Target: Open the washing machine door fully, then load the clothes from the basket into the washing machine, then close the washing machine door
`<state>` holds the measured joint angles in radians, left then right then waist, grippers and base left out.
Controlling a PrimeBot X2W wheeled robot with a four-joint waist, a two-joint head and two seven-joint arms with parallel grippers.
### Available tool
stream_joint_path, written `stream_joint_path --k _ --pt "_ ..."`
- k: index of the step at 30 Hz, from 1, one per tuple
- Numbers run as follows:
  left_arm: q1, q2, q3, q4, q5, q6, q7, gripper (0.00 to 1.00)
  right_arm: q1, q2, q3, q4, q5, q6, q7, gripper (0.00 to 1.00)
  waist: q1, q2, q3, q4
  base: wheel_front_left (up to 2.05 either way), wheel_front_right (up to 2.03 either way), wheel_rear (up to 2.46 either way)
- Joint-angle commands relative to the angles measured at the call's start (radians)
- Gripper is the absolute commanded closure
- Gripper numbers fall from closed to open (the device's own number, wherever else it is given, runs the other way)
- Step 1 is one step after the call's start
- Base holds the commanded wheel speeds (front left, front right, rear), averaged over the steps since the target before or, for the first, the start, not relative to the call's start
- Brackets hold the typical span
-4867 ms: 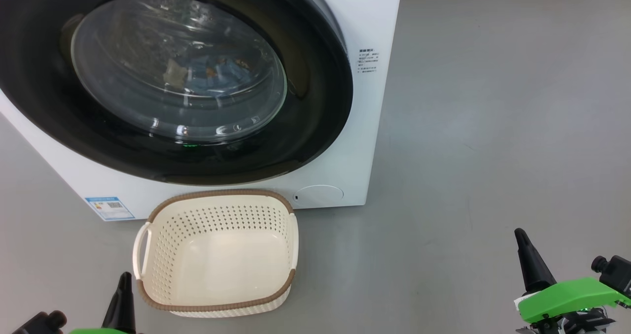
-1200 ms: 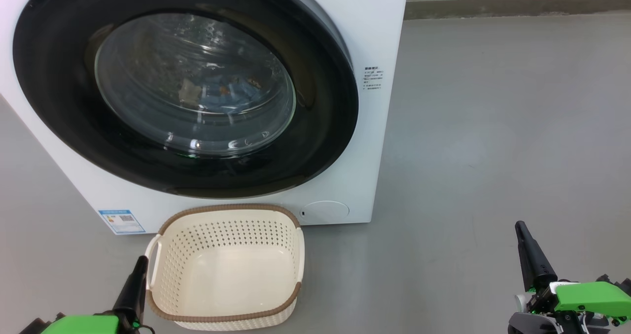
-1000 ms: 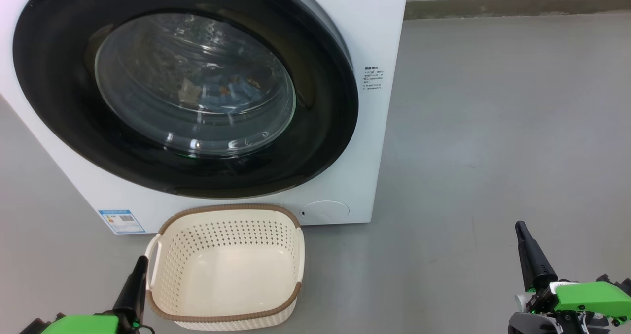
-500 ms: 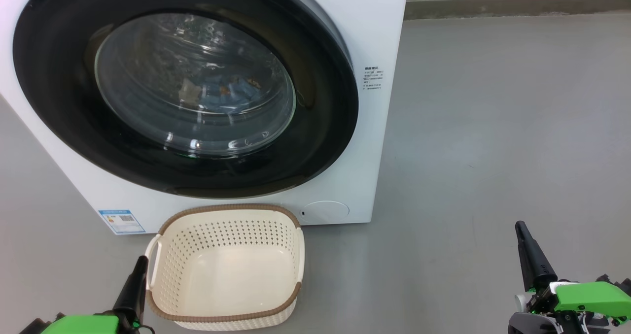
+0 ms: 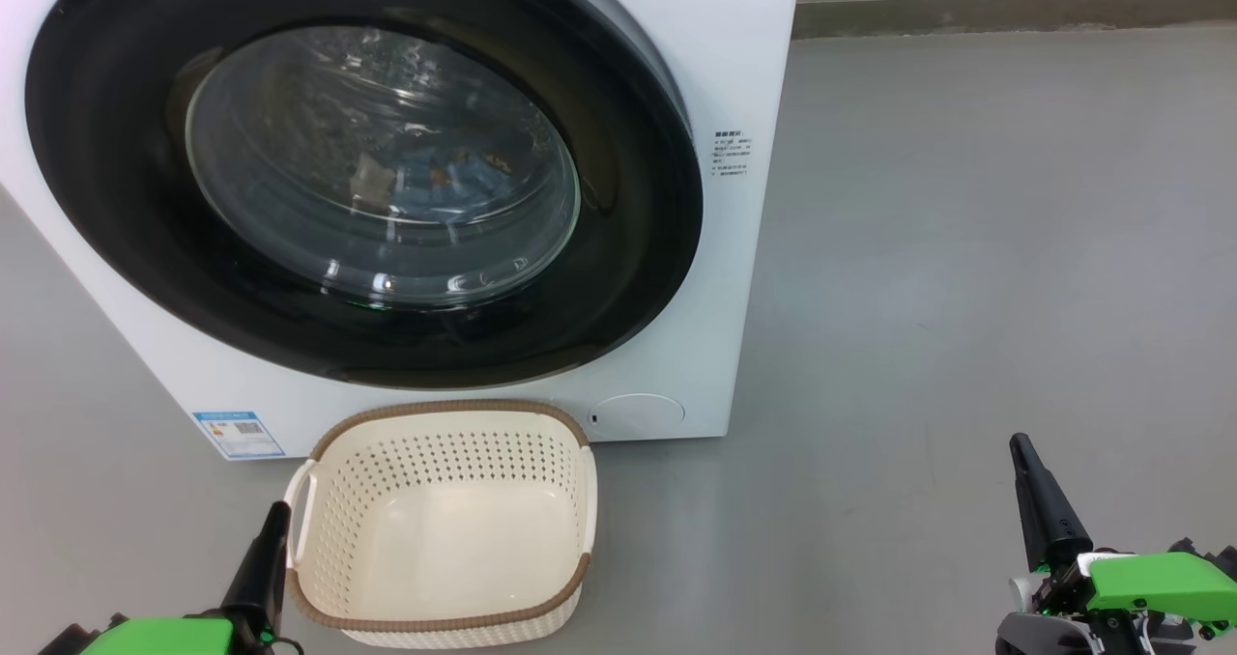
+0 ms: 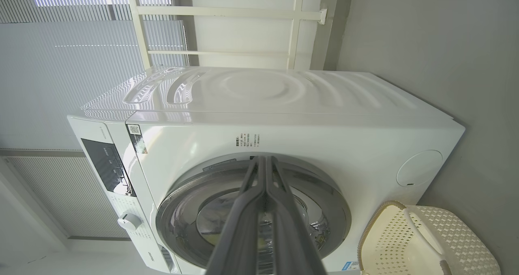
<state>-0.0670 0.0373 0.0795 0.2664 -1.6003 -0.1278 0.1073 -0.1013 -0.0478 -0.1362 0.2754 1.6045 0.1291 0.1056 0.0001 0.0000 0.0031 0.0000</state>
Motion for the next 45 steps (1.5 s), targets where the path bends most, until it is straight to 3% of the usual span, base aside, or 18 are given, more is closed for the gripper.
stream_joint_path --k 1,45 --pt "-0.041 0.013 0.035 -0.021 -0.008 -0.003 0.007 1.00 -0.007 -0.003 0.021 -0.031 0.003 0.002 0.008 1.00 0.0000 0.0000 0.000 0.000 0.00 0.00 0.00" --pt "-0.041 0.013 0.035 -0.021 -0.007 -0.003 0.007 1.00 -0.007 -0.002 0.021 -0.031 0.003 0.002 0.009 1.00 -0.0001 0.0000 0.000 0.000 0.00 0.00 0.00"
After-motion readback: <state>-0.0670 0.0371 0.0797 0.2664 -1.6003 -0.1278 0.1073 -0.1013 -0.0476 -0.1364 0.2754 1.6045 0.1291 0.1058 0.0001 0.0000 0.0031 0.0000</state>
